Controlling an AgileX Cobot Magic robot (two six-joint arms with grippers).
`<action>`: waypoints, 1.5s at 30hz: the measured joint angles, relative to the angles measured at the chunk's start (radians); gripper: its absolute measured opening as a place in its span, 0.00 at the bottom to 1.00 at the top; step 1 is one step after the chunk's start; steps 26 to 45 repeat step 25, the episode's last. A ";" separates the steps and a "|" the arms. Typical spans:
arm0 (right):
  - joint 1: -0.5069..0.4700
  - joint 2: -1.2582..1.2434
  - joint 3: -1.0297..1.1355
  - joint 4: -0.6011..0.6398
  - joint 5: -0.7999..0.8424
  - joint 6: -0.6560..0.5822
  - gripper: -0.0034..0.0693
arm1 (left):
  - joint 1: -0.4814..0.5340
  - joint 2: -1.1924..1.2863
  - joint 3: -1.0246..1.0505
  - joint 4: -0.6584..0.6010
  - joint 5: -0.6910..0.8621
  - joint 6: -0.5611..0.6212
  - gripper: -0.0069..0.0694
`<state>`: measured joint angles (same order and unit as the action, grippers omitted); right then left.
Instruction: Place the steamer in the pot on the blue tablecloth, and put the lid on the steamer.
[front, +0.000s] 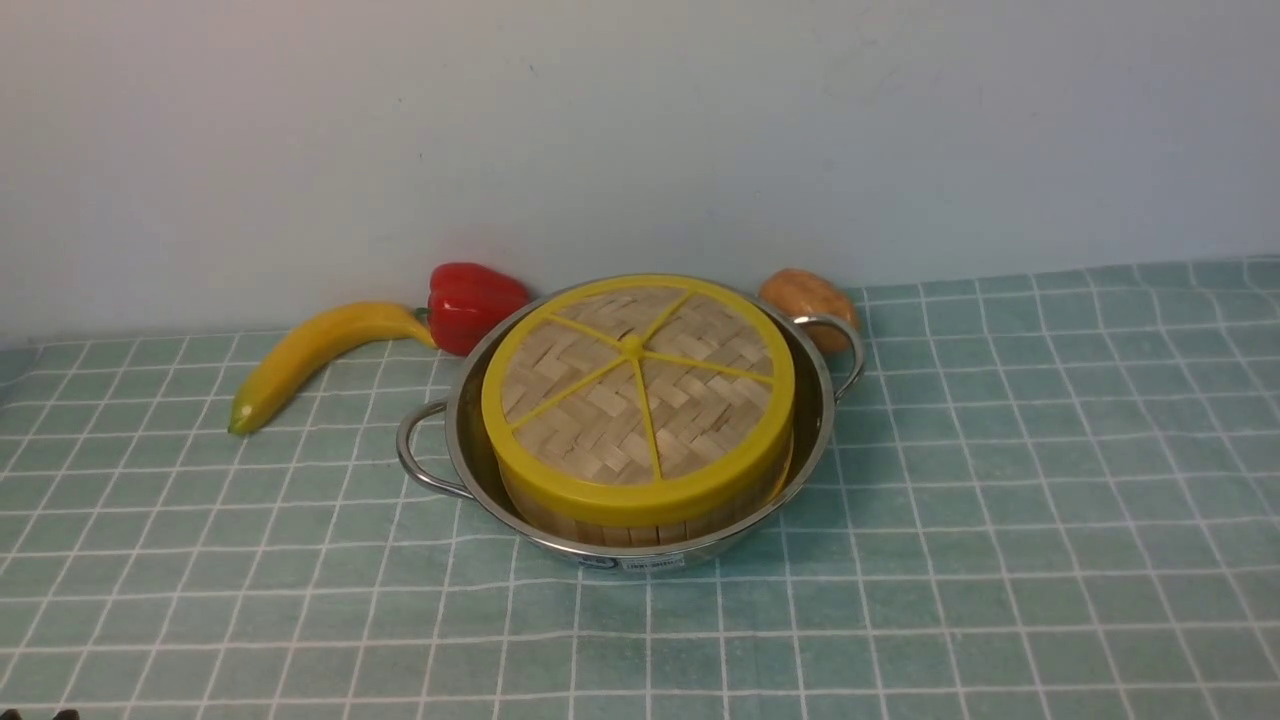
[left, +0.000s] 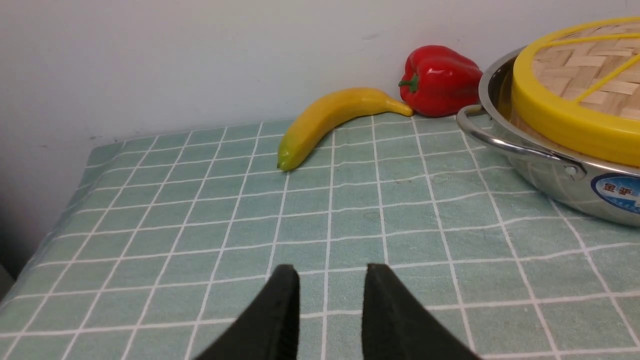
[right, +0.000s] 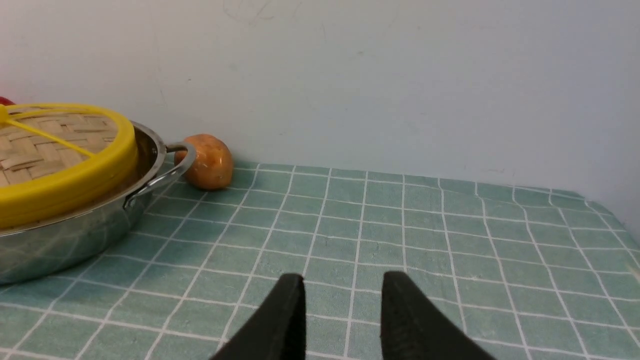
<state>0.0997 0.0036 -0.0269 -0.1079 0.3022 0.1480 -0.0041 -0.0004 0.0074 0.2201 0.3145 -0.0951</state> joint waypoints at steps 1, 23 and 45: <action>0.000 0.000 0.000 0.000 0.000 0.000 0.38 | 0.000 0.000 0.000 0.000 0.000 0.000 0.33; 0.000 0.000 0.000 0.000 0.000 0.001 0.38 | 0.000 0.000 0.000 0.000 0.000 0.000 0.38; 0.000 0.000 0.000 0.000 0.000 0.001 0.38 | 0.000 0.000 0.000 0.000 0.000 0.000 0.38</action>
